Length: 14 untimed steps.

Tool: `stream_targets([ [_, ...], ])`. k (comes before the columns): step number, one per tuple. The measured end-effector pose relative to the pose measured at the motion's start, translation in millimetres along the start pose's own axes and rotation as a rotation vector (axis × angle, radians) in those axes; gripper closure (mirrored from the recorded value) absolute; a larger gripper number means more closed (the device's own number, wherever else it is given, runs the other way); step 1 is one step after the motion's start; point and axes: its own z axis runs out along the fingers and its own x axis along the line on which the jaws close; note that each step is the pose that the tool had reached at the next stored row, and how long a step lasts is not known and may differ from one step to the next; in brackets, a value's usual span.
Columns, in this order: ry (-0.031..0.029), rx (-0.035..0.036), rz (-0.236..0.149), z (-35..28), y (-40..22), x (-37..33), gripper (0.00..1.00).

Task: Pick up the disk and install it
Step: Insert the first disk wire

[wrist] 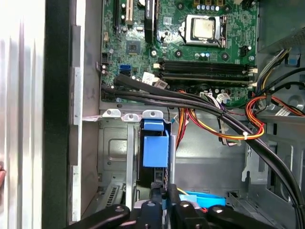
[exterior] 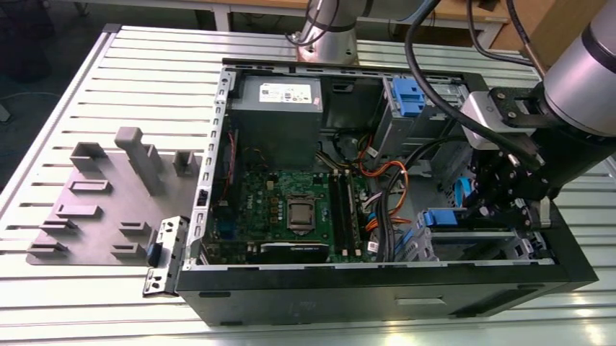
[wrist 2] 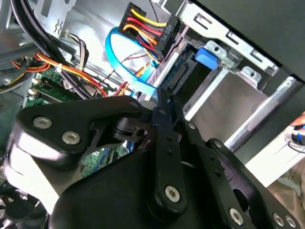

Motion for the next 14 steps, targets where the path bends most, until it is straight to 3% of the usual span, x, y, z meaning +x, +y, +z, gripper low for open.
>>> stream_targets([
  [4,0.0013,-0.0002,0.0,-0.4,0.0,0.1,0.65],
  [6,0.0013,-0.0002,0.0,-0.4,0.0,0.1,0.65],
  [7,0.0014,-0.0002,0.0,-0.4,0.0,0.1,0.59],
  [11,0.0013,-0.0002,0.0,-1.5,0.0,0.0,0.59],
  [14,0.0012,-0.0002,0.0,-7.2,-0.1,-0.2,0.59],
])
